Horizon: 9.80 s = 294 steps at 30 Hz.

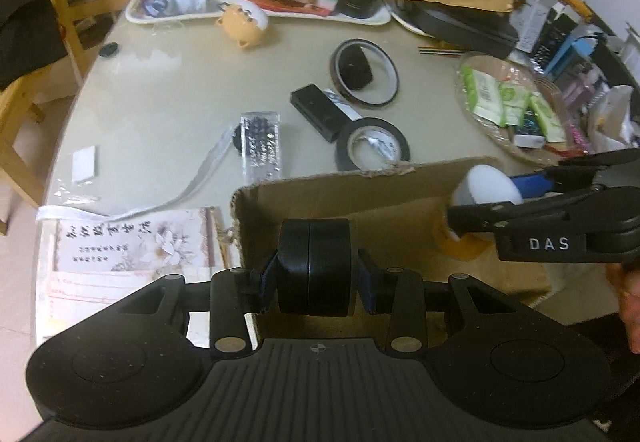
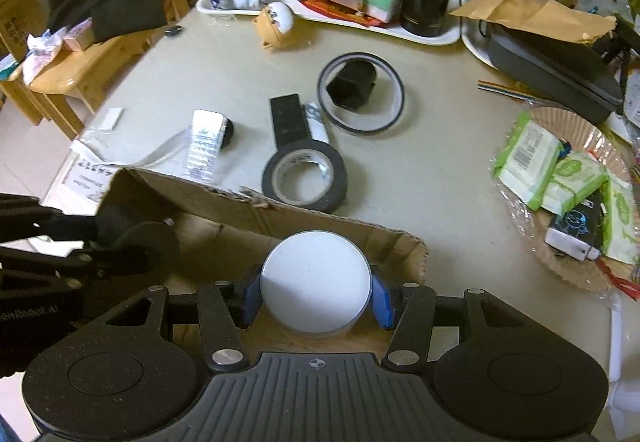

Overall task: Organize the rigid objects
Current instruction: 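Lower the black roll into the box with the left gripper while the right releases the jar there, then withdraw both open grippers up out of the cardboard box, then grasp the black electrical tape roll with the right gripper, then lift the tape roll with the right gripper toward the cardboard box, then grasp the clear bead case with the left gripper while the right holds the tape, then lift the bead case with the left gripper while the right carries tape over the box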

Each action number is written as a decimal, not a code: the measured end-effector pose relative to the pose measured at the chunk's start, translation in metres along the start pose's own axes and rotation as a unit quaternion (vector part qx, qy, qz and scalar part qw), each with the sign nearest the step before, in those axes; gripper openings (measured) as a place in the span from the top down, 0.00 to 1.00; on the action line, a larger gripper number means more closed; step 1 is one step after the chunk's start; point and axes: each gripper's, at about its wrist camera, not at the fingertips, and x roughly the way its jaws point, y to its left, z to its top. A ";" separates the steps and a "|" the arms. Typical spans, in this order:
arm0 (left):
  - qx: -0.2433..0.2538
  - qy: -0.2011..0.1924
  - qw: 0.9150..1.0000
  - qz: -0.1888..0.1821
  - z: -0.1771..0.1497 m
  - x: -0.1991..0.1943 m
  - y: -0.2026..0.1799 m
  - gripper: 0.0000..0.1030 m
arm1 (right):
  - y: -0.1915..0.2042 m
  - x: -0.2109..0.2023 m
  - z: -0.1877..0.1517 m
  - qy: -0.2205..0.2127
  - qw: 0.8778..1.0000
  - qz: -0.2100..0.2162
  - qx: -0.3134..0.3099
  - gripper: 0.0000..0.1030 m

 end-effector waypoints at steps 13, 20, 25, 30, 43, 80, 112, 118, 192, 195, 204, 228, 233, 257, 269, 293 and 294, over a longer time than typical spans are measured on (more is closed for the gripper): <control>-0.005 -0.031 0.999 -0.005 0.006 -0.001 -0.002 0.47 | -0.010 -0.010 0.006 -0.040 0.999 -0.010 0.014 0.06; 0.013 -0.047 0.999 0.010 0.007 -0.003 -0.007 0.35 | -0.013 -0.011 0.007 -0.041 0.999 -0.020 0.022 0.00; 0.020 -0.060 0.998 0.011 0.006 -0.006 -0.008 0.32 | -0.012 -0.008 0.007 -0.036 0.999 -0.026 0.022 0.00; 0.013 -0.068 0.998 0.015 0.006 -0.008 -0.006 0.32 | -0.011 -0.007 0.007 -0.035 0.999 -0.031 0.019 0.00; -0.003 -0.068 0.998 0.010 0.009 -0.010 -0.001 0.32 | -0.011 -0.008 0.009 -0.046 0.998 -0.038 0.018 0.00; -0.061 -0.068 0.996 0.015 0.021 -0.021 0.022 0.32 | -0.003 0.007 0.029 -0.052 0.998 -0.042 0.022 0.00; -0.094 -0.064 0.993 -0.009 0.023 -0.029 0.044 0.32 | 0.029 0.101 0.078 0.010 0.996 -0.069 0.051 0.00; -0.093 -0.065 0.994 -0.009 0.022 -0.028 0.045 0.32 | 0.026 0.110 0.075 0.020 0.996 -0.078 0.050 0.06; -0.032 -0.068 0.996 0.048 0.034 0.003 0.036 0.33 | -0.008 -0.048 0.026 -0.078 0.996 0.039 0.019 0.26; -0.031 -0.056 0.997 0.046 0.037 0.009 0.036 0.33 | -0.007 -0.047 0.026 -0.075 0.996 0.044 0.017 0.26; -0.019 -0.026 0.998 0.054 0.053 0.044 0.029 0.33 | -0.007 -0.041 0.025 -0.063 0.997 0.052 0.012 0.26; 0.016 0.014 0.993 0.112 0.060 0.094 0.015 0.68 | -0.016 -0.038 0.023 -0.058 0.997 0.054 0.022 0.26; 0.007 0.007 0.994 0.108 0.062 0.089 0.018 0.68 | -0.015 -0.035 0.024 -0.054 0.997 0.050 0.021 0.26; -0.011 -0.046 0.995 0.084 0.063 0.012 0.012 0.68 | -0.002 -0.022 0.029 -0.040 0.998 0.036 0.009 0.26; -0.017 -0.045 0.998 0.044 0.033 -0.014 0.009 0.68 | 0.009 -0.021 0.024 -0.038 0.999 0.032 -0.001 0.26; 0.000 -0.044 0.999 0.023 0.005 -0.015 0.006 0.45 | 0.020 -0.022 0.012 -0.036 0.999 0.025 -0.012 0.26; -0.007 -0.047 0.999 0.024 0.006 -0.016 0.009 0.45 | 0.020 -0.023 0.012 -0.036 0.999 0.027 -0.014 0.26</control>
